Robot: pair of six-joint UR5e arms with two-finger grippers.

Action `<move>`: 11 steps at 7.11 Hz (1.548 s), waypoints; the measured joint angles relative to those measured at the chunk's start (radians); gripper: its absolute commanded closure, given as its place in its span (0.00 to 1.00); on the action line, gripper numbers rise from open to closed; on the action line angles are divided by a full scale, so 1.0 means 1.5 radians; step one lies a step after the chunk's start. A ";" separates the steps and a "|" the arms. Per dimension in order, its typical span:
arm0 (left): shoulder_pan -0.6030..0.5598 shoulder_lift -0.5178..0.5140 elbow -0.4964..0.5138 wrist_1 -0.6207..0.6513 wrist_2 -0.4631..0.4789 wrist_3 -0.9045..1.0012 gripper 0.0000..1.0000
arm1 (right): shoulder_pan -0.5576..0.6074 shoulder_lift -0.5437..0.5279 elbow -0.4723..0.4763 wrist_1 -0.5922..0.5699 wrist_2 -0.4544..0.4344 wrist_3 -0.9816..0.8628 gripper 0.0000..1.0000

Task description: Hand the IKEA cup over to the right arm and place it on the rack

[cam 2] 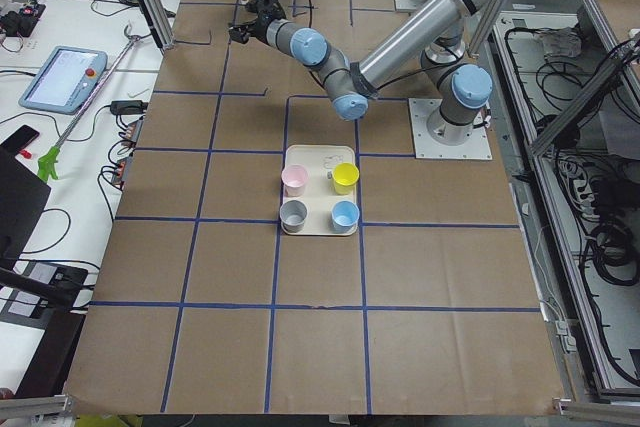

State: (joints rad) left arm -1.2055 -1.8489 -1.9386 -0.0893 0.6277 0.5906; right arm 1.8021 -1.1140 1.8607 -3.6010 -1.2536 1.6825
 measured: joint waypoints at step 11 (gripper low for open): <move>-0.138 0.127 0.281 -0.921 0.633 -0.224 0.01 | -0.263 -0.057 0.051 0.109 0.136 -1.020 0.79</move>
State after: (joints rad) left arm -1.4131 -1.6587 -1.5164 -1.4715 1.5778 0.2547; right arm 1.4081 -1.1989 1.9367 -3.4376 -1.0497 0.1521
